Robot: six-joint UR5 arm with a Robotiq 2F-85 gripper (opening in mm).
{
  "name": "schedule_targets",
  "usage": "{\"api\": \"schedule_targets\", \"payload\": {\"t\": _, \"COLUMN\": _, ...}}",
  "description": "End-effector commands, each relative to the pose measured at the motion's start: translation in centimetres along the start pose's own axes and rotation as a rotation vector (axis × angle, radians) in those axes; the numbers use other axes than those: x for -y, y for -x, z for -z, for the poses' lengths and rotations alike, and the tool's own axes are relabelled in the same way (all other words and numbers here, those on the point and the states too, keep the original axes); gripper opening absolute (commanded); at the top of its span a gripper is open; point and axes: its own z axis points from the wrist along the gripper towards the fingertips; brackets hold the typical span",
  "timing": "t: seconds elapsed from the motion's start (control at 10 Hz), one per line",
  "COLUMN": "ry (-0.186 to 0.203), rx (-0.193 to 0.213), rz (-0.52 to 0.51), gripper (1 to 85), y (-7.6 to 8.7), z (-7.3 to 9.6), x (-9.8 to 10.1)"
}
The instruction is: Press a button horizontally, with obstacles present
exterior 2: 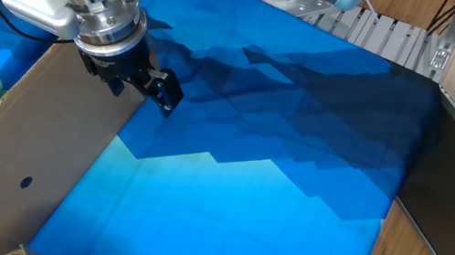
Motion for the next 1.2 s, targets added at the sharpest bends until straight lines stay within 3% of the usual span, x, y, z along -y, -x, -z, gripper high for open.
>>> {"api": "schedule_targets", "payload": {"t": 0.0, "ry": -0.123, "rx": 0.119, "rz": -0.006, "gripper": 1.0, "y": 3.1, "z": 0.4, "x": 2.9}}
{"api": "schedule_targets", "payload": {"t": 0.7, "ry": -0.124, "rx": 0.121, "rz": -0.006, "gripper": 1.0, "y": 3.1, "z": 0.4, "x": 3.0}}
{"api": "schedule_targets", "payload": {"t": 1.1, "ry": -0.072, "rx": 0.101, "rz": -0.050, "gripper": 1.0, "y": 2.5, "z": 0.2, "x": 1.6}}
